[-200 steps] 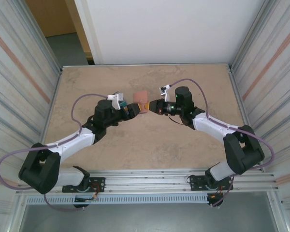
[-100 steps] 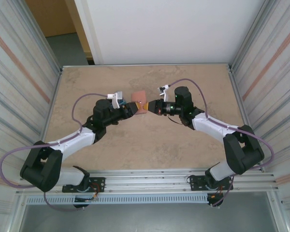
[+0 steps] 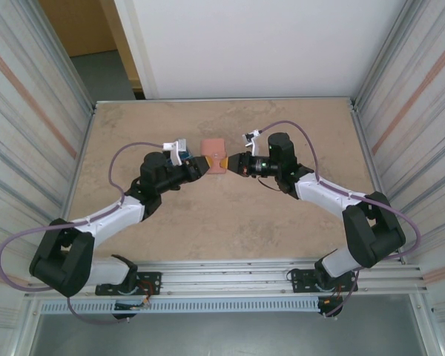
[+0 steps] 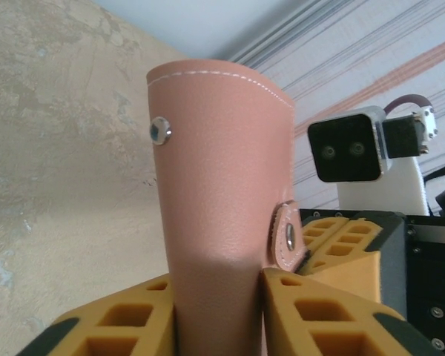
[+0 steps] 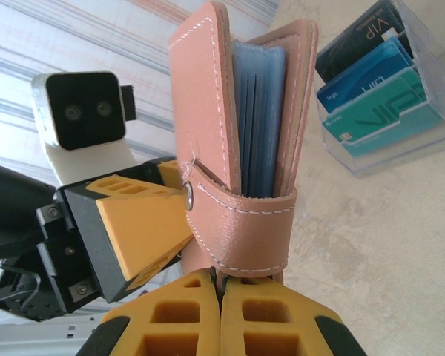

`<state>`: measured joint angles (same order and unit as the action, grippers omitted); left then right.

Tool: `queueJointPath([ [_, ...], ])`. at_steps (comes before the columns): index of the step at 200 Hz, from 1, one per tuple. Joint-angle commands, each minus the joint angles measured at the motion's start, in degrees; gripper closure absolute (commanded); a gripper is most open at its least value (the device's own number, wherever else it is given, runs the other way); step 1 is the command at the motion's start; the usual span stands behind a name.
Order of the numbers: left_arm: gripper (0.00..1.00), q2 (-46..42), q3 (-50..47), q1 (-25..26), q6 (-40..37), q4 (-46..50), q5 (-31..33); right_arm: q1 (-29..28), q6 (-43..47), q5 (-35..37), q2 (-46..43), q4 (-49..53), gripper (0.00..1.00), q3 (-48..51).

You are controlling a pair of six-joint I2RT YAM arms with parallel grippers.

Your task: Take the credit cards out of the card holder

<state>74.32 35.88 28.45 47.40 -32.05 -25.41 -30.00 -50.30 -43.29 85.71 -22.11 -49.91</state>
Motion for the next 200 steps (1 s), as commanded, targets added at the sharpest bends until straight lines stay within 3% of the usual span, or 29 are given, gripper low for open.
queueJointPath([
  [1, 0.75, -1.8, 0.2, 0.6, -2.6, -2.2, -5.1, -1.3, 3.6, 0.7, -0.4, 3.1, 1.0, -2.9],
  [22, 0.81, -2.4, 0.6, 0.6, -4.1, -0.9, -5.4, -1.7, 6.8, 2.8, -1.3, 9.1, 0.88, -4.7],
  [58, 0.91, -4.8, 2.1, 0.6, -7.6, 3.8, -5.2, -1.7, 10.1, 6.5, -4.2, 15.1, 0.59, -5.5],
  [80, 0.92, -5.8, 2.5, 0.6, -8.7, 5.1, -5.1, -1.8, 11.7, 11.6, -6.5, 19.2, 0.5, -5.5],
  [120, 0.92, -5.7, 2.6, 1.2, -11.3, 6.7, -4.0, -4.4, 13.0, 22.6, -10.0, 26.7, 0.5, -7.1],
  [154, 0.92, -5.9, 3.6, 4.4, -16.6, 11.0, 1.4, -9.8, 14.2, 34.6, -10.7, 36.1, 0.54, -11.8],
  [200, 0.92, -4.3, 4.1, 6.8, -17.9, 10.2, 5.9, -14.3, 10.0, 42.6, -8.7, 41.7, 0.62, -15.3],
])
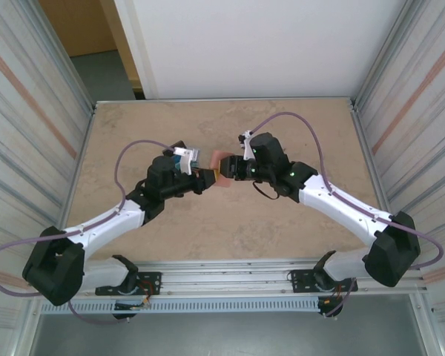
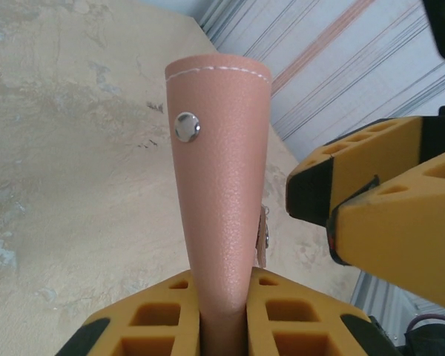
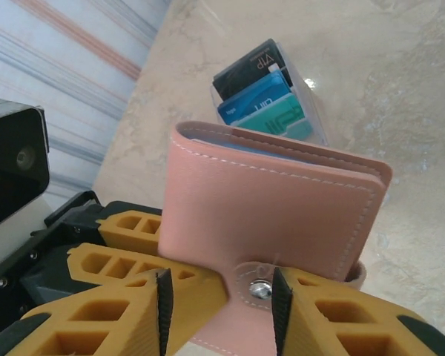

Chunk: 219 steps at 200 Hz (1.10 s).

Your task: Take the credit cards out of the card holder

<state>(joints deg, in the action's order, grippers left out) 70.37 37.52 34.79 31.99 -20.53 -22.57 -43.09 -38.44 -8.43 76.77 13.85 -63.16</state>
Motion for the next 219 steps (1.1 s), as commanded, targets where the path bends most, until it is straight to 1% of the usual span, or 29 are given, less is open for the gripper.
queueJointPath([
  [1, 0.92, -0.3, 2.4, 0.5, -2.4, -1.4, 3.0, -1.2, -2.0, 7.9, 0.3, 5.7, 0.63, -2.0],
  [39, 0.93, 1.9, 2.3, 0.6, -1.1, -4.5, 1.7, -1.7, -3.1, 8.2, 1.3, 5.2, 0.63, -2.1],
  [90, 0.93, 3.0, 2.4, 0.6, -0.8, -4.7, 0.7, -1.8, -3.5, 7.2, 2.8, 3.8, 0.63, -2.6],
  [144, 0.94, 2.8, 2.1, 0.6, -0.4, -5.0, 0.4, -1.8, -3.4, 7.5, 5.7, 4.5, 0.62, -4.4],
  [183, 0.94, 2.8, 2.1, 0.6, -0.3, -5.0, 0.0, -1.8, -3.3, 8.2, 6.8, 4.6, 0.58, -5.0],
  [219, 0.95, 2.8, 2.3, 0.6, -0.3, -5.1, -0.1, -1.5, -3.4, 8.9, 7.8, 5.5, 0.59, -5.0],
])
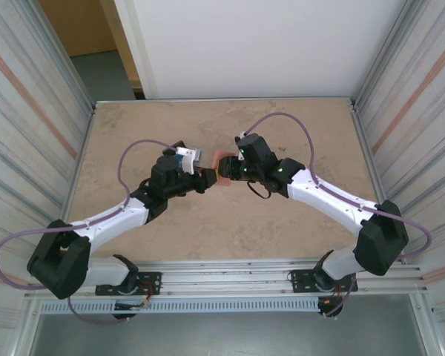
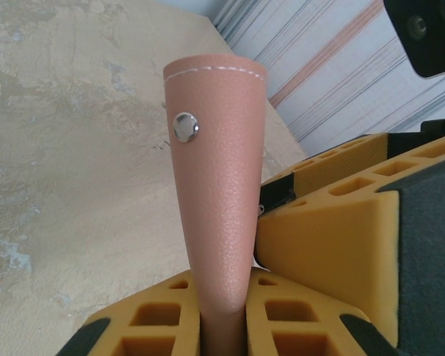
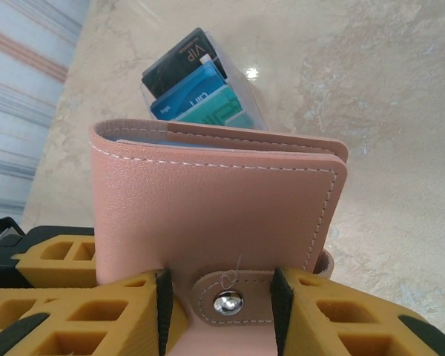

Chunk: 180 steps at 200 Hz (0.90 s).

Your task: Take the credit cards out of the card holder

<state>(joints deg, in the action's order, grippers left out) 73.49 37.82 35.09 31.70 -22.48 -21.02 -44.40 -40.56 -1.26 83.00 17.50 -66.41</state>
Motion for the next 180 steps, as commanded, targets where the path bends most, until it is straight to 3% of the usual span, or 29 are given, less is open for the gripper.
queueJointPath([
  [1, 0.95, -0.3, 1.9, 0.3, 0.0, -3.2, -1.6, -0.1, -1.3, 1.8, 1.5, 1.9, 0.59, -1.8],
  [129, 0.96, -1.1, 1.8, 0.3, 0.4, -2.7, -0.7, 0.5, -1.8, 3.5, -1.8, 1.7, 0.86, 1.1],
  [180, 0.96, -1.5, 1.7, 0.3, 0.5, -2.8, -0.7, 0.5, -1.7, 3.5, -2.9, 1.3, 0.9, 1.8],
])
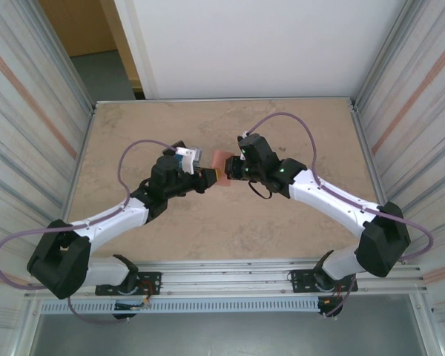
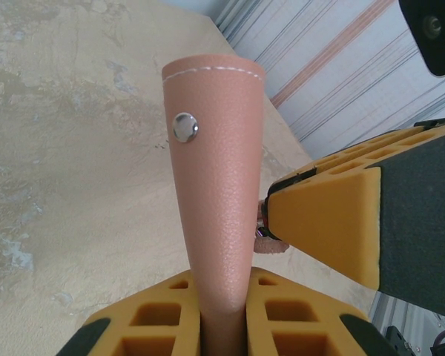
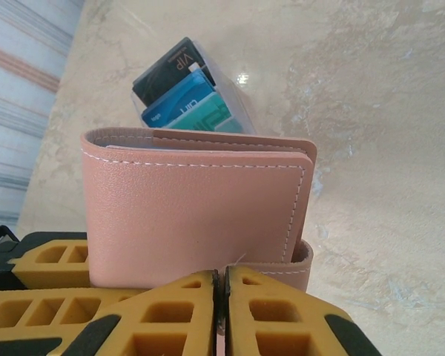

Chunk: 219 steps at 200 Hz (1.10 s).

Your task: Take the credit cards out of the card holder

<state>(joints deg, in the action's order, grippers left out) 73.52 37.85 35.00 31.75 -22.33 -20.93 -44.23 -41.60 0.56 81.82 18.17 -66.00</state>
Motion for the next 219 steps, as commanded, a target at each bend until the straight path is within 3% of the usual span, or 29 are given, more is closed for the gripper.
queueJointPath([
  [1, 0.96, -1.5, 1.6, 0.4, 0.4, -3.0, -0.8, 0.4, -0.7, 1.7, -1.7, 0.7, 0.9, 1.4],
  [79, 0.96, -2.3, 1.1, 0.4, 0.7, -2.7, -0.5, 1.1, 0.1, 3.8, -4.6, 1.0, 0.9, 3.1],
  [155, 0.97, -2.8, 1.5, 0.3, 1.0, -2.9, -0.8, 3.5, 0.5, 2.3, -9.8, -3.0, 0.84, 8.8],
  [219, 0.98, -4.4, 1.2, -1.7, 3.8, -5.6, -7.1, 7.8, 0.7, -7.5, -10.8, -14.1, 0.62, 16.0],
])
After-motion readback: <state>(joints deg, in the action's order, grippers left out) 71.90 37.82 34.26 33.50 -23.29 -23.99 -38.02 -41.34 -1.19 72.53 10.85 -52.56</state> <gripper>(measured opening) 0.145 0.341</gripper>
